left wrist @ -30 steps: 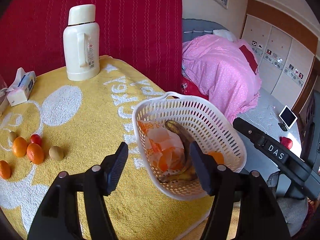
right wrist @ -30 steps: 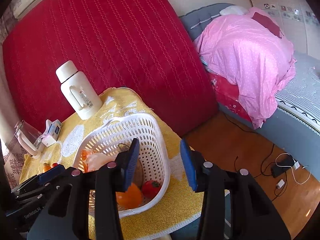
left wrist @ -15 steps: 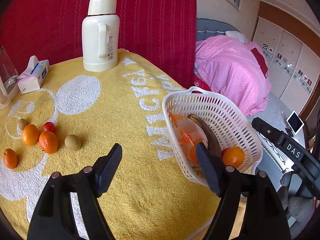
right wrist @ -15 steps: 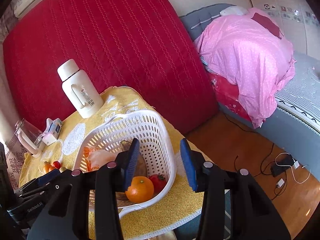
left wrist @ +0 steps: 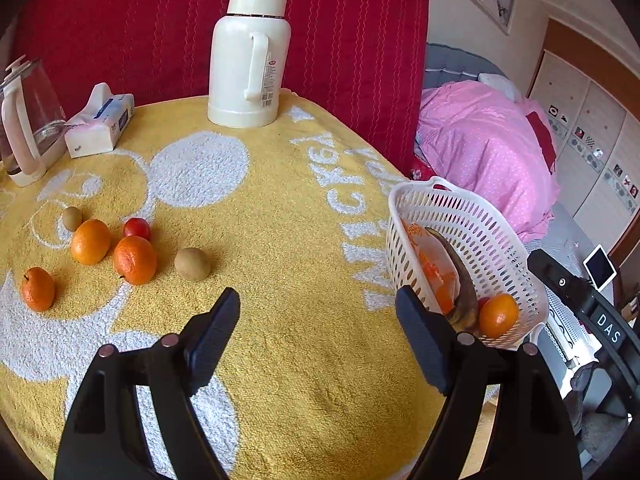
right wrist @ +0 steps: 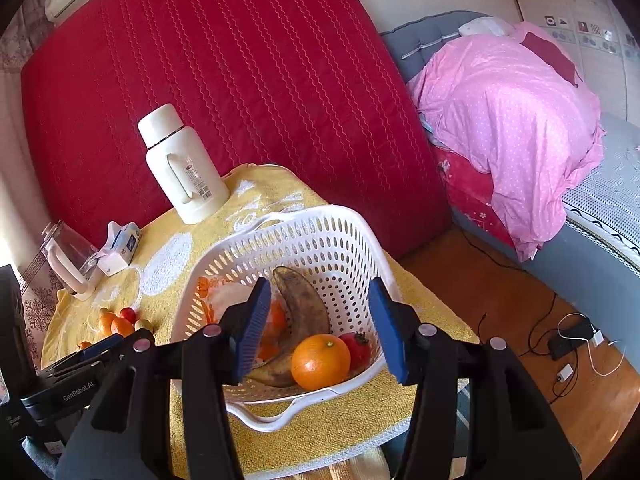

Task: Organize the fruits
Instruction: 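Carry the large orange with the left tool and release it into the basket, then move both tools back over the fruit on the table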

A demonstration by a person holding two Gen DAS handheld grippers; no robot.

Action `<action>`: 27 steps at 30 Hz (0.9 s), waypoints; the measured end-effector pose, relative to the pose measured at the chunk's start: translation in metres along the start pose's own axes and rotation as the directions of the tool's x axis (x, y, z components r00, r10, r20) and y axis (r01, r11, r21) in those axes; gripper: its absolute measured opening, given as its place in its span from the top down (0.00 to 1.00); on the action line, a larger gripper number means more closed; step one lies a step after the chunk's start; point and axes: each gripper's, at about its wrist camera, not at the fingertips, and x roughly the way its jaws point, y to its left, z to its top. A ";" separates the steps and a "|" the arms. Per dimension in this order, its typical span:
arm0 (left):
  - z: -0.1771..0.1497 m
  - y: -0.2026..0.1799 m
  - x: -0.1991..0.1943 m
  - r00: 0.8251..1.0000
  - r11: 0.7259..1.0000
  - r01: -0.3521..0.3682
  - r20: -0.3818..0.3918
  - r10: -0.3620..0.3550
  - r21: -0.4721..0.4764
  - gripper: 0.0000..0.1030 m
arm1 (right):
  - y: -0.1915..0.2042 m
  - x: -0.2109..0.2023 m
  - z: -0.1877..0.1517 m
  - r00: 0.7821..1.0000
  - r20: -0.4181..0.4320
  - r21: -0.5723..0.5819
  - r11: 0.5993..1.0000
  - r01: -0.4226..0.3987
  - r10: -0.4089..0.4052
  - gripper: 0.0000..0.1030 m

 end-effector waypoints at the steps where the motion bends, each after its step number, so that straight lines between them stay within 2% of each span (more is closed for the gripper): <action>1: 0.000 0.003 -0.001 1.000 1.000 -0.004 0.001 0.004 -0.003 0.23 | 0.004 0.000 -0.001 1.000 -0.002 -0.006 1.000 -0.005 0.005 0.48; 5: -0.001 0.016 -0.007 1.000 0.999 -0.025 0.013 0.026 -0.021 0.22 | 0.021 0.000 -0.005 1.000 -0.003 -0.028 0.999 -0.027 0.027 0.45; 8: -0.001 0.028 -0.012 0.999 0.998 -0.044 0.021 0.044 -0.045 0.15 | 0.035 -0.001 -0.007 0.999 -0.001 -0.051 0.998 -0.044 0.044 0.45; 20: -0.003 0.086 -0.030 0.990 0.981 -0.135 0.033 0.141 -0.140 0.14 | 0.097 -0.006 -0.017 0.993 -0.005 -0.181 0.977 -0.115 0.116 0.44; 27: 0.001 0.117 -0.043 0.980 0.967 -0.178 0.054 0.190 -0.183 0.14 | 0.129 0.001 -0.030 0.985 -0.057 -0.234 0.957 -0.173 0.164 0.44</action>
